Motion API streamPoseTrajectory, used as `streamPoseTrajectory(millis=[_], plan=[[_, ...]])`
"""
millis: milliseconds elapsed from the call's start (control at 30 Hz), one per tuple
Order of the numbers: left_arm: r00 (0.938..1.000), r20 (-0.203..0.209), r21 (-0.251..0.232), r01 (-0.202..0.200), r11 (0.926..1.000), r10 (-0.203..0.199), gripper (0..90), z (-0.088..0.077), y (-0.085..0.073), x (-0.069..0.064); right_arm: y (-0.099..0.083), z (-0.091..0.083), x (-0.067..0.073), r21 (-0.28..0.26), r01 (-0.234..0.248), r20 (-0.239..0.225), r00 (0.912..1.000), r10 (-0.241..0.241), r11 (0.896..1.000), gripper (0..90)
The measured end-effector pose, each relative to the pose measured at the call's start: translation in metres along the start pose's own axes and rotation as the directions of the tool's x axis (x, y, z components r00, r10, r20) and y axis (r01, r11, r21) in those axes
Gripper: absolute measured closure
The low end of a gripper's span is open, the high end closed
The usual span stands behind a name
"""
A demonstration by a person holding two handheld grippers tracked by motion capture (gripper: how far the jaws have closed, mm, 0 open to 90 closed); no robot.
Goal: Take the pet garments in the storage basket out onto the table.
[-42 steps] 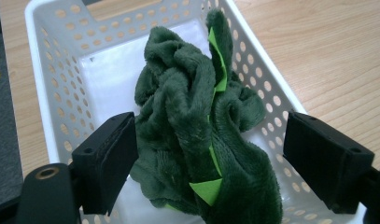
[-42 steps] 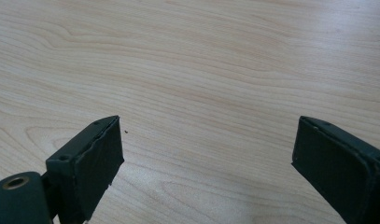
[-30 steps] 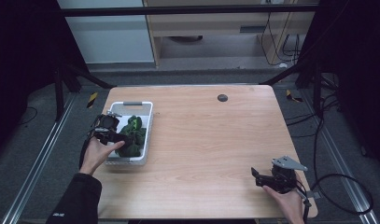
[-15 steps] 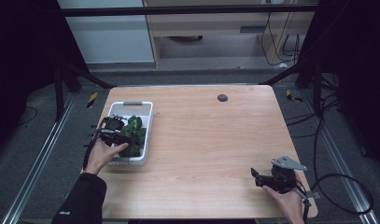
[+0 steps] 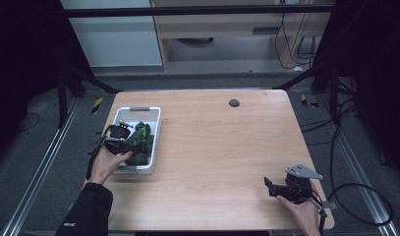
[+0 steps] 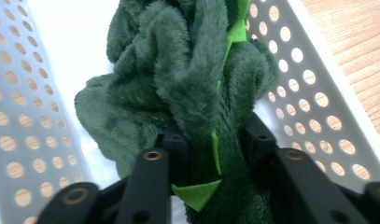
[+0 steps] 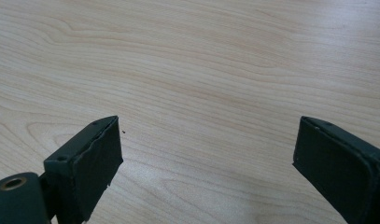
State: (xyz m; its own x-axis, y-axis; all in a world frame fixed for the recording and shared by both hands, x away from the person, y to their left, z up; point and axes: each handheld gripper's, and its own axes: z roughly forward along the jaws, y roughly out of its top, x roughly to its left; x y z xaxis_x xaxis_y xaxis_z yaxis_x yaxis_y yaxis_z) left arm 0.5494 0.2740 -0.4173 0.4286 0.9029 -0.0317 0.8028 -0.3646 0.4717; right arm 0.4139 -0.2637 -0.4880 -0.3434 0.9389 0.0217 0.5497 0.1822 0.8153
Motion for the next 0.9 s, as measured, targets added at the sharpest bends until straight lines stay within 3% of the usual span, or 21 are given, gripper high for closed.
streamPoseTrajectory(millis=[200,567,900], plan=[[1.0,0.002,-0.018,-0.006,0.9998,0.006,77.1,-0.009,0.001,-0.001,0.0,-0.001,-0.001,-0.002,0.001,0.004,1.0,-0.001,1.0,7.8],[0.9995,0.0,-0.073,-0.03,0.9968,0.03,79.1,-0.033,0.008,-0.006,0.001,-0.001,-0.001,-0.003,0.003,0.005,1.0,-0.003,1.0,7.6],[0.9984,-0.011,-0.133,-0.056,0.9895,0.055,79.5,-0.064,0.013,-0.011,0.001,-0.001,0.0,-0.004,0.002,0.003,1.0,-0.002,1.0,7.5]])
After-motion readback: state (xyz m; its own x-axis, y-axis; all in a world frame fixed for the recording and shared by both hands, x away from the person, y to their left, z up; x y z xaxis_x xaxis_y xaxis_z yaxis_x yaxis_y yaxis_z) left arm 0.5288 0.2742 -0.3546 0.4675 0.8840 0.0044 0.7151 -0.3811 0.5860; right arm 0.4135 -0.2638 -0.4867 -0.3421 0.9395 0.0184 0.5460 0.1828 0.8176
